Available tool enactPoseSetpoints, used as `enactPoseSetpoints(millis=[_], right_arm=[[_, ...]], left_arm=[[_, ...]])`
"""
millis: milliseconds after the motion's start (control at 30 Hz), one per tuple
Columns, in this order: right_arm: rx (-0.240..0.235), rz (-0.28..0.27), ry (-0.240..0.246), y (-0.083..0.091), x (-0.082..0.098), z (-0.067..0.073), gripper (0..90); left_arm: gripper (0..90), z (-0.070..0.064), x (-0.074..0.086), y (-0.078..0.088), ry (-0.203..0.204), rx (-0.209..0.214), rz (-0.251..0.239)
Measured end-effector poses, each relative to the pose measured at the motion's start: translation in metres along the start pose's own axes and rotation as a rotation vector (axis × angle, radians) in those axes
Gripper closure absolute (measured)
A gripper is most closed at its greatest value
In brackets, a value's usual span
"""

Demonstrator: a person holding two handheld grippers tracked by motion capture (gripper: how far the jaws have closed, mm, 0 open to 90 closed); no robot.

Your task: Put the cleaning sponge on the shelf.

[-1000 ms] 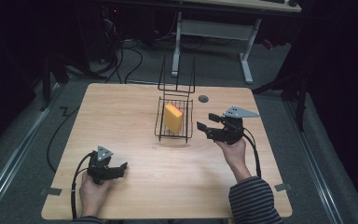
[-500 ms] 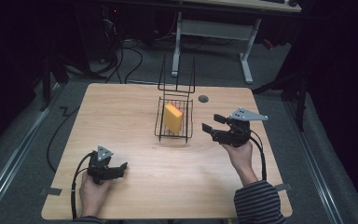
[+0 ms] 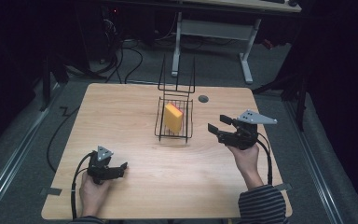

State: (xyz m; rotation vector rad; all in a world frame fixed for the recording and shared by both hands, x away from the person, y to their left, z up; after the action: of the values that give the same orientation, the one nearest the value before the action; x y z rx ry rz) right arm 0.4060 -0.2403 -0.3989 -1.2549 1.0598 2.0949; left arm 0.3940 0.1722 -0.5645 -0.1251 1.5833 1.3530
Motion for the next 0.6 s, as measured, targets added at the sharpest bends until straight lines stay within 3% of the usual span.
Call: enactPoseSetpoints(millis=[367, 600], right_arm=[[0.046, -0.012, -0.011, 0.015, 0.01, -0.007, 36.4], [0.051, -0.021, -0.028, 0.026, 0.017, -0.012, 36.4]], left_arm=[[16.6, 0.0, 0.0, 0.0, -0.001, 0.0, 0.0], [16.6, 0.0, 0.0, 0.0, -0.001, 0.0, 0.0]])
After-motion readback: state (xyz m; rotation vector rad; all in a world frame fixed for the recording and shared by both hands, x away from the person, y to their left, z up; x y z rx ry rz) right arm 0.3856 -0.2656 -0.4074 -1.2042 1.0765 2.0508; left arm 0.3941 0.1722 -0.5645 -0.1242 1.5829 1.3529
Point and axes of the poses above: each handheld gripper's, and its own axes: y roughly backward along the jaws, x roughly out of its underside, z roughly to its left, the point moved 4 cm from there along -y, roughly forward along the jaws, and after that the axes turned 12 degrees about -y, right-handed, at the moved point
